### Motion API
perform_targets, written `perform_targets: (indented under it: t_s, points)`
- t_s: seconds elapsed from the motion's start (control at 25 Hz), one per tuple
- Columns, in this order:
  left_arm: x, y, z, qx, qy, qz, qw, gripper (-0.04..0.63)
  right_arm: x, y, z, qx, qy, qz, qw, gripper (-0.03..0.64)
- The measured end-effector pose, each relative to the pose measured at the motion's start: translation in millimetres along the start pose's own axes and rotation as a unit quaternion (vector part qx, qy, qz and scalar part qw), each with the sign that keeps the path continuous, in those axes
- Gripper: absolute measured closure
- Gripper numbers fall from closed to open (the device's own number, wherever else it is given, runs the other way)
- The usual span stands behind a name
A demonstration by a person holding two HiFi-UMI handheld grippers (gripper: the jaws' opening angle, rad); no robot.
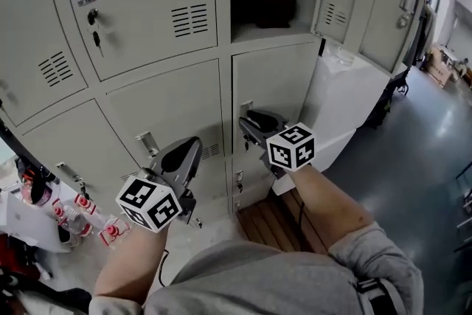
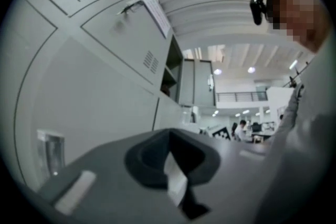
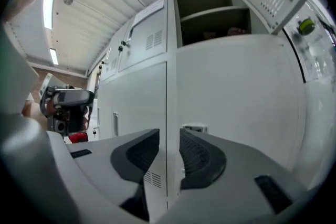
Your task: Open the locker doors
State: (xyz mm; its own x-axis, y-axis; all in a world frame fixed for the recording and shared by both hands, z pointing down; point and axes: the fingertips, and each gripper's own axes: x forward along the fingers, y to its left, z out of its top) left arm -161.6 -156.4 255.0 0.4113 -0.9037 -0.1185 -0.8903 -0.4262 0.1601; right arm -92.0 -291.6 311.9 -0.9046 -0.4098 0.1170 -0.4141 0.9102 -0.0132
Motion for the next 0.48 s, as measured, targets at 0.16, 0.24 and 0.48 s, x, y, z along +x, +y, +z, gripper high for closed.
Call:
perform_targets:
  t_s: [0.16,0.24,0.48]
  points:
    - [-15,15,-29,-0.012,0.022,0.017,0.9995,0.591,23,-25,-35,0.002,0.027,-0.043,0.999,0.491]
    - [-22,18,-37,-0.017,0.029,0.023,0.9992,0.591,28,-33,-39,0.006,0.020,-0.063,0.998,0.488]
    - [-34,23,-45,-0.023,0.037,0.030,0.9986,0.591,41,-34,-32,0.003,0.005,-0.064,0.998,0.471]
